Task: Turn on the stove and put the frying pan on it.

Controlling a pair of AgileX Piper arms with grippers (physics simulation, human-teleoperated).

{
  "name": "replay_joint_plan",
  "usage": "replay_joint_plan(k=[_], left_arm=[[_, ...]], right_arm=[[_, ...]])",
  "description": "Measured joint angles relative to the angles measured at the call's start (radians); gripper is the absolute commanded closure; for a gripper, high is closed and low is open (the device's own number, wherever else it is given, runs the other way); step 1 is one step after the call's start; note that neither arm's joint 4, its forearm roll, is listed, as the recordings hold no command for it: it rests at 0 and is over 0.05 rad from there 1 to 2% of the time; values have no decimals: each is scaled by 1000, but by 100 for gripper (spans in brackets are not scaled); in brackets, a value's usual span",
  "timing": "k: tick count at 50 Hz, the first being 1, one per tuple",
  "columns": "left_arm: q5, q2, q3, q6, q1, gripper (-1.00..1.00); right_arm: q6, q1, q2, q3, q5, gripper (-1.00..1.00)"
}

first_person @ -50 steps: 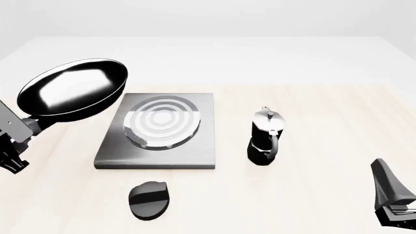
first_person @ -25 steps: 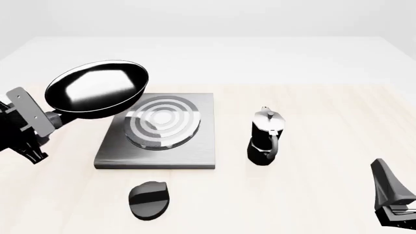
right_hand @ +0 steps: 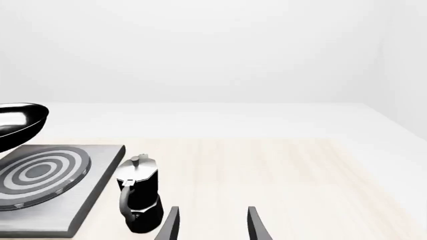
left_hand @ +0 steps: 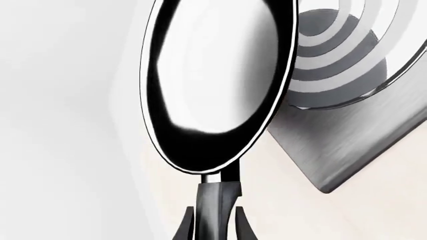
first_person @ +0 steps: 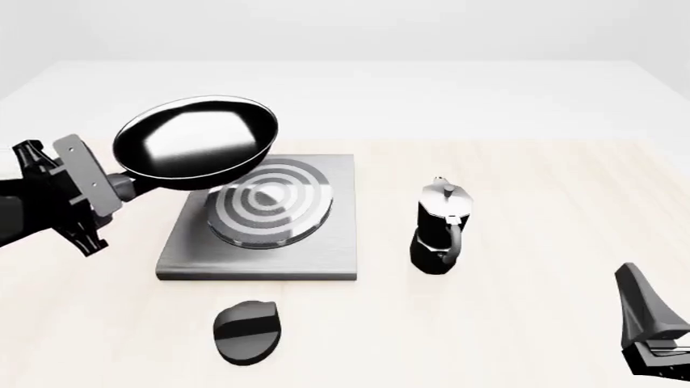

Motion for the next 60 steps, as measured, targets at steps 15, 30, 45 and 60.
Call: replay_joint_plan(k=[15,30,45,60], left_arm=[[-18,27,-10,-8,-70,100],[-37,46,0,-14,-133,100],[-57,73,1,-21,-167,100],[-83,108,4,-28,-183,100]], right_arm=[[0,0,0,0,0,-100],[0,0,0,0,0,-100],[0,0,0,0,0,-100],[0,0,0,0,0,-100]])
